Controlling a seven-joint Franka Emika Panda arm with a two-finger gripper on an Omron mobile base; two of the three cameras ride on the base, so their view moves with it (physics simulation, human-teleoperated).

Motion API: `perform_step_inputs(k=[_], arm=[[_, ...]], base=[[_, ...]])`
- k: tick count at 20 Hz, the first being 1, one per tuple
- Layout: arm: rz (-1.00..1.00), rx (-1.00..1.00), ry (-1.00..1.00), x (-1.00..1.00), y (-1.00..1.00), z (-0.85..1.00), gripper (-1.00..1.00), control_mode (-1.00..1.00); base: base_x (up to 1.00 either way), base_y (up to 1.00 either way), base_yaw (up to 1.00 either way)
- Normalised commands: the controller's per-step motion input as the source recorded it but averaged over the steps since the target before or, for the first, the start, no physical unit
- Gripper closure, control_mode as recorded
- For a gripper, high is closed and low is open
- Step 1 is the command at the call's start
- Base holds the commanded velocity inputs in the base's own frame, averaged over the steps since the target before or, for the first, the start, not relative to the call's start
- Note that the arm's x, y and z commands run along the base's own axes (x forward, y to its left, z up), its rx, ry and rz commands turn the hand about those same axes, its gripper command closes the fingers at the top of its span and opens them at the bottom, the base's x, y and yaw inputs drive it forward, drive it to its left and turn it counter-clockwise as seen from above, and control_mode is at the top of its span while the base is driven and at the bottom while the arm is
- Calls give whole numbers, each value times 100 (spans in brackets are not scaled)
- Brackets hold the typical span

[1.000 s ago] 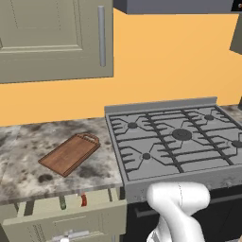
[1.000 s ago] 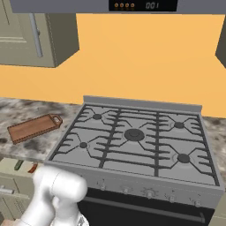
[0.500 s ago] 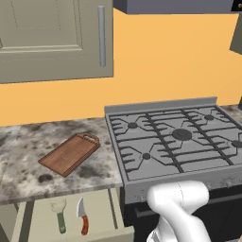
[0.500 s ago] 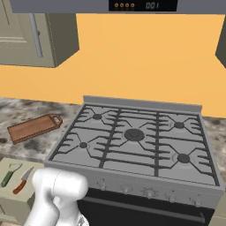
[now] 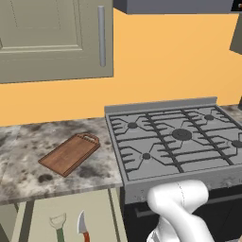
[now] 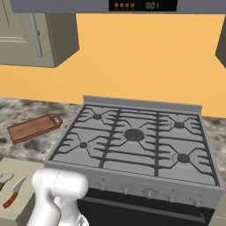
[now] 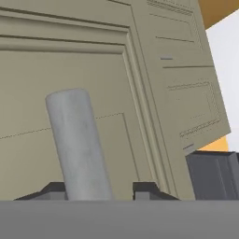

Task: Open the drawer on the left and place the cutting tools on the cutting board.

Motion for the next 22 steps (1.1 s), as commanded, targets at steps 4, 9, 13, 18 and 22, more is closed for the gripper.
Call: perform_step_inputs(k=[4, 9, 13, 18, 22], arm=[[5, -1, 5, -88, -9, -11, -100, -100], [0, 6, -1, -100, -12, 40, -100, -100], [0, 4, 0, -96, -12, 60, -100, -100], [-6, 4, 12, -46, -11, 71, -100, -100], [-9, 7, 14, -29, -28, 76, -100, -100]], base=[[0, 0, 0], [0, 0, 0], [0, 0, 0], [0, 0, 0], [0, 0, 0]])
